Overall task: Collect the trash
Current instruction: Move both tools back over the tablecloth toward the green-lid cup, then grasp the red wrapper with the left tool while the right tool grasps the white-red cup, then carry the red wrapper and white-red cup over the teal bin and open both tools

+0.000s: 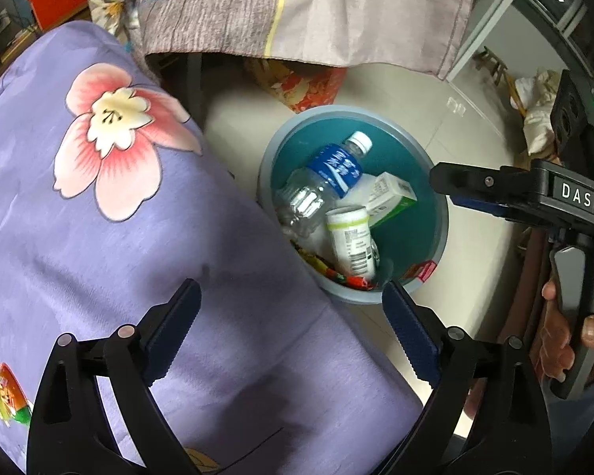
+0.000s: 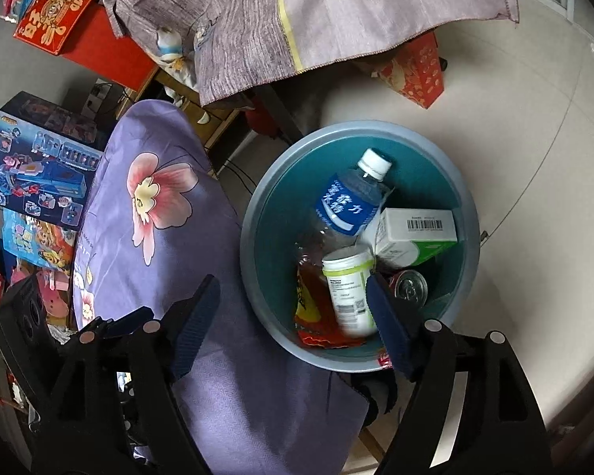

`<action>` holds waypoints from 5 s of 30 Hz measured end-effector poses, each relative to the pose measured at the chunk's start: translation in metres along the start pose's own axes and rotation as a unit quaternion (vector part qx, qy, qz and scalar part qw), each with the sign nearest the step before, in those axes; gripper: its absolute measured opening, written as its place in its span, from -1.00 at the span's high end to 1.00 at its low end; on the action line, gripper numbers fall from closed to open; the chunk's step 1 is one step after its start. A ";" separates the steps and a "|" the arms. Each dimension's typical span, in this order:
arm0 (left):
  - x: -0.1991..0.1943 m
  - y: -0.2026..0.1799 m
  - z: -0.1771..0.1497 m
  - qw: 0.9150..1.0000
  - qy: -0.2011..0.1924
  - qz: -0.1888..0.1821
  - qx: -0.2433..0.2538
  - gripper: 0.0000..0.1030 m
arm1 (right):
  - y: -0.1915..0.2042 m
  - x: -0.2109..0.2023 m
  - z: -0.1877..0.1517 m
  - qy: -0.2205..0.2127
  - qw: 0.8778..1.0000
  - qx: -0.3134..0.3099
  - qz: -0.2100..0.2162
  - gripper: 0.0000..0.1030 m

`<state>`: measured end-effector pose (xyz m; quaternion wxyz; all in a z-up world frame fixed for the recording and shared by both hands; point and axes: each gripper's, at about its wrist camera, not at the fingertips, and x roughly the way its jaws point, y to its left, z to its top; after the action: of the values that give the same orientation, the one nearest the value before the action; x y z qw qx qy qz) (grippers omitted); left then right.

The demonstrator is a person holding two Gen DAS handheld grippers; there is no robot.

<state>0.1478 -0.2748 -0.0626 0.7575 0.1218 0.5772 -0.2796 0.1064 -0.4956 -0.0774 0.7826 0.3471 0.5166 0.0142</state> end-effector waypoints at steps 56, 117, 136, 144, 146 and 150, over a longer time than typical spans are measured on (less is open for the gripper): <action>-0.169 0.215 -0.271 0.973 -0.101 0.088 -0.190 -0.92 | 0.262 0.064 -0.175 0.120 0.973 -0.198 -0.017 -0.67; -0.171 0.300 -0.376 0.952 -0.117 0.086 -0.268 -0.26 | 0.404 0.182 -0.310 0.180 0.900 -0.394 -0.058 0.09; -0.154 0.309 -0.337 0.954 -0.105 0.127 -0.250 0.55 | 0.343 0.144 -0.242 0.147 0.944 -0.294 -0.026 0.09; -0.152 0.281 -0.303 0.964 -0.109 0.102 -0.220 0.65 | 0.318 0.124 -0.211 0.122 0.959 -0.256 -0.009 0.09; -0.150 0.270 -0.292 0.968 -0.109 0.100 -0.204 0.65 | 0.309 0.119 -0.202 0.114 0.962 -0.246 -0.007 0.09; -0.145 0.251 -0.273 0.973 -0.107 0.087 -0.184 0.65 | 0.294 0.107 -0.190 0.105 0.967 -0.230 -0.001 0.09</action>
<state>0.0433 0.1088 -0.0437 0.8456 -0.0004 0.5217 -0.1133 0.0998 -0.1320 -0.0418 0.7827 0.1534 0.5793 0.1681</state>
